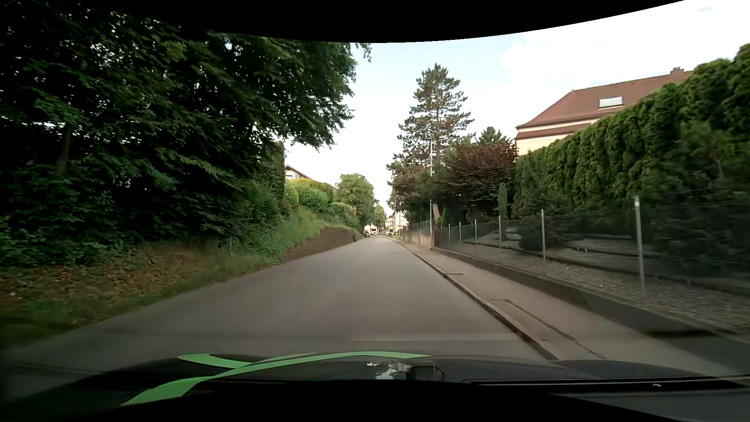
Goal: Follow the waypoints while adhering to traffic rules and regulations
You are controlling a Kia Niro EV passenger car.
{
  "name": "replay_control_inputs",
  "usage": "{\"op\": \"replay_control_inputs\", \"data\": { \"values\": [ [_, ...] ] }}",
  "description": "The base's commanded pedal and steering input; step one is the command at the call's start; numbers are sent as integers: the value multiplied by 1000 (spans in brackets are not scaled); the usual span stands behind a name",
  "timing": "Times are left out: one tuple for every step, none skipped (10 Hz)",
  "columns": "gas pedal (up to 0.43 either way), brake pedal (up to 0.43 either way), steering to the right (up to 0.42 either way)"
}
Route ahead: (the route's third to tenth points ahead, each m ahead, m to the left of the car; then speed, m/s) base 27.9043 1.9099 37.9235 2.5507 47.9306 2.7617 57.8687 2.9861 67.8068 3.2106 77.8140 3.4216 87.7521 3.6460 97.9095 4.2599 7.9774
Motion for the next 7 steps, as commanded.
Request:
{"op": "replay_control_inputs", "data": {
  "values": [
    [157,0,-6],
    [157,0,-7],
    [157,0,-8],
    [157,0,-10],
    [157,0,-12],
    [157,0,-12],
    [157,0,-12]
  ]
}}
